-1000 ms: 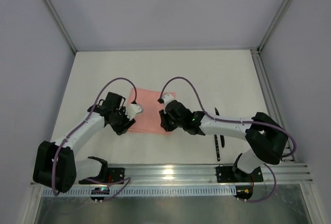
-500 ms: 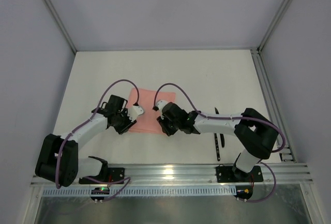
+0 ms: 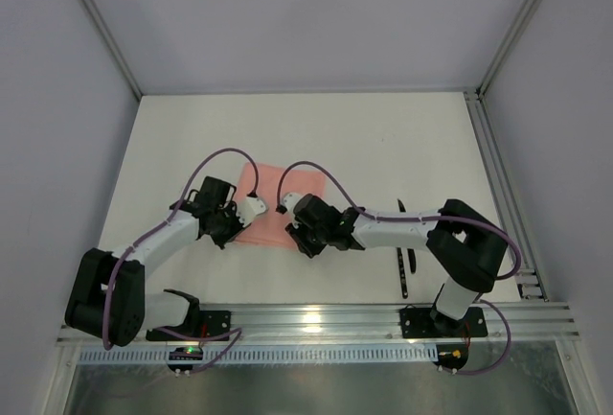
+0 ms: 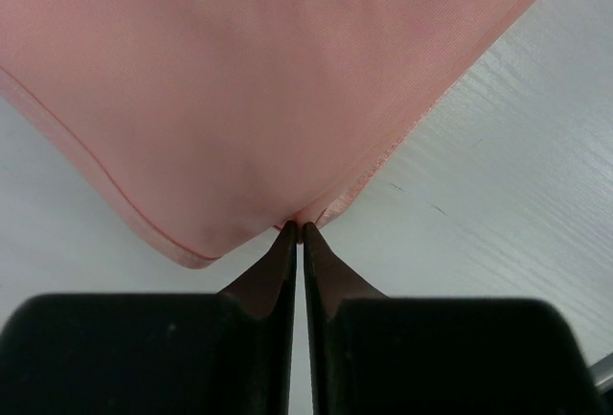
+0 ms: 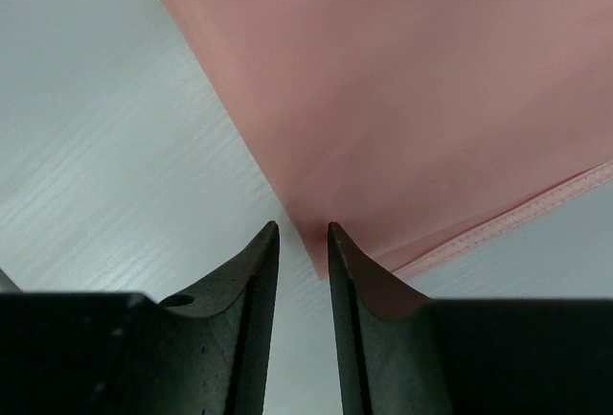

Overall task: Fold the napkin into a case and place the utensils inside
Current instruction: Fold the lower triangle-folded napkin at the center of the board.

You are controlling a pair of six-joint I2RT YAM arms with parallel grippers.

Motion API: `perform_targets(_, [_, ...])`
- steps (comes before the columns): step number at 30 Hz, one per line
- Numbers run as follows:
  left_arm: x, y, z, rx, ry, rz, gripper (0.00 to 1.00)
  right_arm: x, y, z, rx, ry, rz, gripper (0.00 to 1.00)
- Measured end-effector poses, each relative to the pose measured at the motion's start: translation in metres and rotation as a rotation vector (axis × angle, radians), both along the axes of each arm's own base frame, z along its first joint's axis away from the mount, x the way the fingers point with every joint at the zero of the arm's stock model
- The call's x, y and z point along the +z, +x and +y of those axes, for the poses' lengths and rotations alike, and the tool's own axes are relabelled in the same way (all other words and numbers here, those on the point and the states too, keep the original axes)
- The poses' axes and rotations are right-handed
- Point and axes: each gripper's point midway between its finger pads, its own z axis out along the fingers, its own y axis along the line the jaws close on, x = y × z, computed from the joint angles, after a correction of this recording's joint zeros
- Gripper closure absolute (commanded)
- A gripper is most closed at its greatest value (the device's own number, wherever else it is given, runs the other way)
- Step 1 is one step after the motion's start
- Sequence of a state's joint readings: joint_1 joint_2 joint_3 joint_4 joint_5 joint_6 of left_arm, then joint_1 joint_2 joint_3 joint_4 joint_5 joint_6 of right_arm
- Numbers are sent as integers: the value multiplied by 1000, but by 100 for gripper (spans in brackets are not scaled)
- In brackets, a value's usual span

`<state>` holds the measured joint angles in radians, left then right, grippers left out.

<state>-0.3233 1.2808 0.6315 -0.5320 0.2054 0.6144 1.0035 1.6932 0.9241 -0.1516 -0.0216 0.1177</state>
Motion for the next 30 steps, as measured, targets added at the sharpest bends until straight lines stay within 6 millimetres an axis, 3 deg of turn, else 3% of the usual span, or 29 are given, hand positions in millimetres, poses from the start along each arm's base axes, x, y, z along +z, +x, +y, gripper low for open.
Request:
perform_targets(8, [1, 0, 0, -1, -1, -5, 100, -4, 1, 1, 5, -27, -16, 73])
perform_targets(16, [0, -2, 1, -4, 0, -6, 100, -4, 9, 2, -16, -42, -44, 96])
perform_targets(25, [-3, -6, 3, -28, 7, -14, 100, 0, 15, -4, -31, -63, -85, 96])
perform_targets(30, [-3, -6, 4, -35, 16, -21, 100, 3, 17, -25, -57, -105, -106, 96])
